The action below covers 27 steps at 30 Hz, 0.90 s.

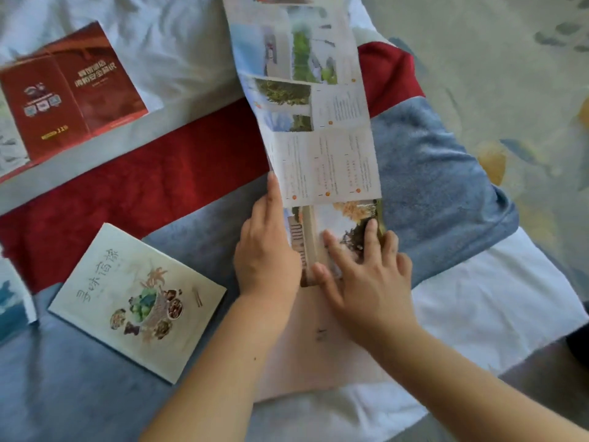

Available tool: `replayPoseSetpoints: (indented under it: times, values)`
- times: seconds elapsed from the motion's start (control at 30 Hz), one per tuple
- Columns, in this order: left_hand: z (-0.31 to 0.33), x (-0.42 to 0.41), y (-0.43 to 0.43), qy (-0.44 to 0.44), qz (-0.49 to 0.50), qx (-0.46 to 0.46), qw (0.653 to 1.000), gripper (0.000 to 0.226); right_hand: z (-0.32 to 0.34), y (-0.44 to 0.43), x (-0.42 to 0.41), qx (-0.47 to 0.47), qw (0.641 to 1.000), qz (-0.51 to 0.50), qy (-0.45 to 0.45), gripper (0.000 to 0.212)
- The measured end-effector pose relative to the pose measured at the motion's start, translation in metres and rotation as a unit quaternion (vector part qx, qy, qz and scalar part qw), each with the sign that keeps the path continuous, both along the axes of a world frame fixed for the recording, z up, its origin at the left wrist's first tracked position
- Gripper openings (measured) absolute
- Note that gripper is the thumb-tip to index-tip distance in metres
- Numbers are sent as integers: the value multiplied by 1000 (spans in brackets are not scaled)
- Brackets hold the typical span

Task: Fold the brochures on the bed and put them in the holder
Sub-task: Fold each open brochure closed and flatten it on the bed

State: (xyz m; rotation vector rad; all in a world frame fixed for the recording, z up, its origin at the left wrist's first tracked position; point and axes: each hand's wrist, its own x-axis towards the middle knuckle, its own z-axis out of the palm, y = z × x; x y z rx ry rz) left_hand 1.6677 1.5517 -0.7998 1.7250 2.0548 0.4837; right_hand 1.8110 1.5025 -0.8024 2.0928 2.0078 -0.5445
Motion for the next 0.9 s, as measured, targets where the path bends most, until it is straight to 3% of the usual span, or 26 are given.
replayPoseSetpoints:
  times: [0.17,0.3,0.47,0.6,0.73,0.9]
  values:
    - [10,-54,0,87,-64,-21,994,89,8,-45,-75,-9,995,84,55,67]
    - [13,-105,2,136,-44,-66,987,78,21,-74,-116,5,973,210,98,61]
    - [20,-157,-1,164,-43,-119,978,93,22,-83,-147,-4,927,341,155,47]
    - [22,-173,-10,159,-94,-76,980,88,10,-81,-164,-50,880,429,198,52]
    - [22,-196,-16,221,-119,-78,965,84,1,-68,-177,-21,860,477,183,57]
    - [22,-244,-20,250,-117,-116,954,81,-4,-51,-198,0,861,487,147,58]
